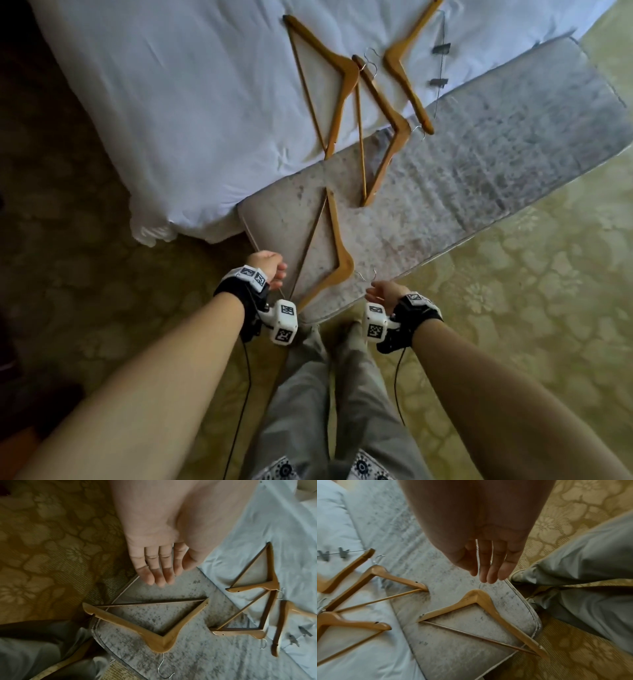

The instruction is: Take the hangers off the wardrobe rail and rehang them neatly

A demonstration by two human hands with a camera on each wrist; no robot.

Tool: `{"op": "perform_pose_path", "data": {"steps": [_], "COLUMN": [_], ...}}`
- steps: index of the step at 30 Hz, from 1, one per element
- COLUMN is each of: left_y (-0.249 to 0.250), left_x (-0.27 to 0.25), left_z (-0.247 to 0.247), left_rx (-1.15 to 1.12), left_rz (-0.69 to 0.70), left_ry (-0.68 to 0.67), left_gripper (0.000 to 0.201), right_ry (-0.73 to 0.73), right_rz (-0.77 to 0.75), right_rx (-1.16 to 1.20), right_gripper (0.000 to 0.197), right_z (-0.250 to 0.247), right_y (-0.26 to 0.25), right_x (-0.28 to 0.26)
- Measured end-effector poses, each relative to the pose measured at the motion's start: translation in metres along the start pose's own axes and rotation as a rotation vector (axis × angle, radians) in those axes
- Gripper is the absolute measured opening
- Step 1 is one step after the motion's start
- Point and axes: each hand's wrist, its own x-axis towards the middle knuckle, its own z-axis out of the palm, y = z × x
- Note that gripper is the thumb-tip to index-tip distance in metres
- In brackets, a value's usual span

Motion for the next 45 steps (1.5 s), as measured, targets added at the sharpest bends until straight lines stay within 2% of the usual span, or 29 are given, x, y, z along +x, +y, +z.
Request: {"op": "perform_pose_path", "data": {"steps": [6,10,12,15,18,20,22,26,28,31,32,34,35,41,45], "left_y": [-0.012,-0.025,-0.033,-0.046,-0.061,-0.067,-0.073,-0.074,-0.071,-0.067,-0.065,-0.06,-0.058,-0.014,0.023], "left_x": [0.058,0.097,0.115,0.135,0.148,0.153,0.16,0.162,0.16,0.154,0.152,0.145,0.141,0.095,0.058], "left_z": [0.022,0.042,0.049,0.057,0.068,0.073,0.074,0.074,0.076,0.079,0.079,0.078,0.078,0.074,0.064], "left_rx": [-0.003,0.092,0.152,0.297,0.354,0.265,0.191,0.053,0.035,0.049,0.061,0.053,0.04,-0.049,-0.089], "left_rz": [-0.095,-0.146,-0.173,-0.196,-0.232,-0.284,-0.317,-0.34,-0.34,-0.339,-0.342,-0.354,-0.358,-0.287,-0.162], "left_ry": [0.017,0.057,0.044,-0.005,-0.056,-0.044,-0.042,-0.077,-0.11,-0.154,-0.163,-0.165,-0.151,-0.088,-0.005], "left_gripper": [0.019,0.021,0.021,0.037,0.028,0.025,0.037,0.034,0.027,0.028,0.025,0.012,0.007,0.01,0.009], "right_ry": [-0.019,-0.081,-0.093,-0.112,-0.145,-0.159,-0.139,-0.142,-0.125,-0.237,-0.252,-0.255,-0.261,-0.337,-0.463], "right_rz": [0.112,0.156,0.156,0.181,0.219,0.224,0.224,0.24,0.224,0.205,0.181,0.114,0.107,-0.024,-0.204], "right_rx": [0.066,0.115,0.073,0.045,0.044,0.056,0.08,0.122,0.073,-0.06,-0.149,-0.301,-0.307,-0.227,-0.358], "right_gripper": [0.03,0.03,0.024,0.025,0.029,0.023,0.021,0.042,0.035,0.012,0.011,0.037,0.045,0.015,0.024], "right_z": [0.015,0.027,0.034,0.043,0.057,0.065,0.07,0.073,0.076,0.078,0.076,0.071,0.07,0.062,0.063], "right_y": [0.007,0.003,0.001,0.003,0.005,0.006,0.007,0.014,0.013,0.001,-0.003,-0.01,-0.014,-0.048,-0.092], "right_x": [0.061,0.095,0.112,0.136,0.151,0.158,0.166,0.179,0.179,0.165,0.161,0.152,0.146,0.093,0.04]}}
